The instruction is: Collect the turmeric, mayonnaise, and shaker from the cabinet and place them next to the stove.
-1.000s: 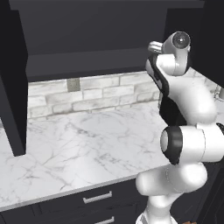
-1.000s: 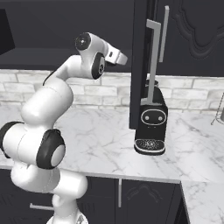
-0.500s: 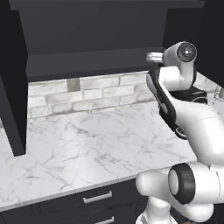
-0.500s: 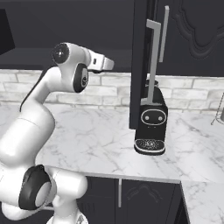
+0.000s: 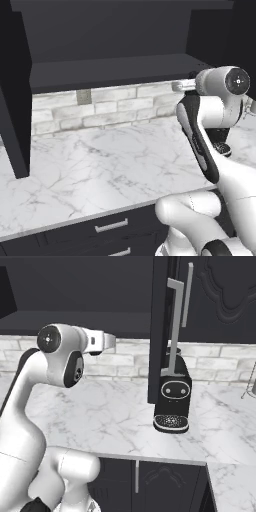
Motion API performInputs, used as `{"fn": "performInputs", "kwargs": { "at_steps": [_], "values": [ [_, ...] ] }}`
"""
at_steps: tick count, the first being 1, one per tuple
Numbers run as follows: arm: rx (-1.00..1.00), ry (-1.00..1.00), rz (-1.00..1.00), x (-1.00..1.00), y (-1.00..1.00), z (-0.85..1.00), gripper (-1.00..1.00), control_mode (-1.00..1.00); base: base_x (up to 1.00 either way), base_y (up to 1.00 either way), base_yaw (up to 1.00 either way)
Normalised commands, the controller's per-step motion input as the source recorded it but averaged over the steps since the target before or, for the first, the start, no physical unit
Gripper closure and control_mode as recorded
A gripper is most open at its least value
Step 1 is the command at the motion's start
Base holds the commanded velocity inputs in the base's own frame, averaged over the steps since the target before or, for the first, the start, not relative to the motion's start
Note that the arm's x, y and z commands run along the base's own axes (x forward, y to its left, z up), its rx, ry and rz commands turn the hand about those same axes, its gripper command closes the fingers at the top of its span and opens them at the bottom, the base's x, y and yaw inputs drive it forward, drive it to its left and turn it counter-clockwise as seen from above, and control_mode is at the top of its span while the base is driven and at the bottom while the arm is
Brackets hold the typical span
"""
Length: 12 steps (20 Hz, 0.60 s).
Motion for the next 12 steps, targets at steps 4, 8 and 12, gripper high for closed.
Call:
{"fn": "performInputs", "kwargs": {
  "at_steps": [4,8,12],
  "values": [
    [-0.1,0.0,0.15,-0.9,0.31,-0.33,1.0,-1.0,0.0,0.0,0.0],
    [-0.12,0.02,0.13,-0.71,0.38,-0.49,1.0,-1.0,0.0,0.0,0.0],
    [-0.04,0.02,0.11,-0.63,0.32,-0.41,1.0,-1.0,0.0,0.0,0.0]
  ]
}}
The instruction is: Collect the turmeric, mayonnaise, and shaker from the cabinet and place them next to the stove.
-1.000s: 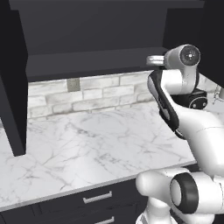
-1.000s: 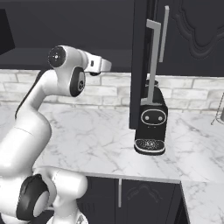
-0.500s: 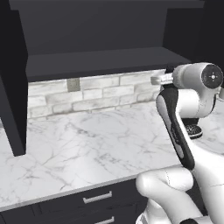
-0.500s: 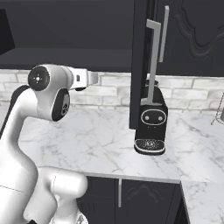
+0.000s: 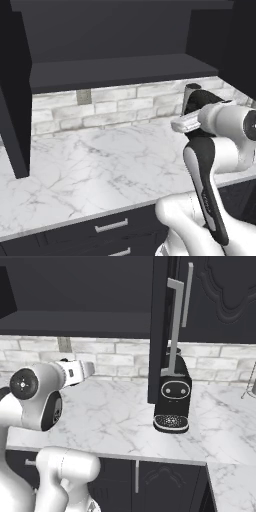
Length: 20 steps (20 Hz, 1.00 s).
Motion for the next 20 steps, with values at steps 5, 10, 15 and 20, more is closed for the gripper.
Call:
{"fn": "performInputs", "kwargs": {
  "at_steps": [5,10,15,20],
  "values": [
    [0.0,0.0,0.0,0.0,0.0,0.0,1.0,1.0,-0.95,0.22,0.13],
    [0.0,0.0,0.0,0.0,0.0,0.0,1.0,1.0,-1.0,0.33,0.21],
    [0.0,0.0,0.0,0.0,0.0,0.0,1.0,1.0,-1.0,0.43,0.29],
    [0.0,0.0,0.0,0.0,0.0,0.0,1.0,1.0,-0.91,0.51,0.34]
  ]
}}
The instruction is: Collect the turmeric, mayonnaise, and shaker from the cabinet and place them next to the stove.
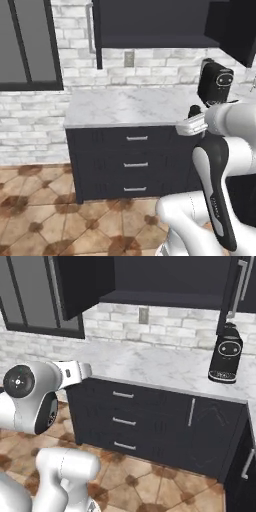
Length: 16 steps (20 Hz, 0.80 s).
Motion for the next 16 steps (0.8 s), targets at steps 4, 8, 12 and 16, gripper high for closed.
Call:
{"fn": "performInputs", "kwargs": {
  "at_steps": [4,8,12,16],
  "values": [
    [0.0,0.0,0.0,0.0,0.0,0.0,1.0,1.0,-0.8,0.57,0.36],
    [0.0,0.0,0.0,0.0,0.0,0.0,1.0,1.0,-0.8,0.57,0.37],
    [0.0,0.0,0.0,0.0,0.0,0.0,1.0,1.0,-0.76,0.56,0.38],
    [0.0,0.0,0.0,0.0,0.0,0.0,1.0,1.0,-0.65,0.56,0.4]
  ]
}}
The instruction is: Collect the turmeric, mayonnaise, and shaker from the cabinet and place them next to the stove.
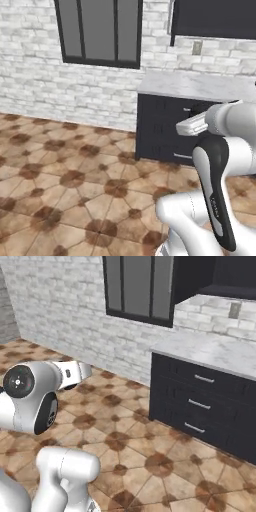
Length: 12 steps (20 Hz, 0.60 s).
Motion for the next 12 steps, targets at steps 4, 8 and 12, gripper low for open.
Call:
{"fn": "performInputs", "kwargs": {
  "at_steps": [4,8,12],
  "values": [
    [0.0,0.0,0.0,0.0,0.0,0.0,1.0,1.0,-0.59,0.62,0.41],
    [0.0,0.0,0.0,0.0,0.0,0.0,1.0,1.0,-0.48,0.62,0.45],
    [0.0,0.0,0.0,0.0,0.0,0.0,1.0,1.0,-0.41,0.63,0.47]
  ]
}}
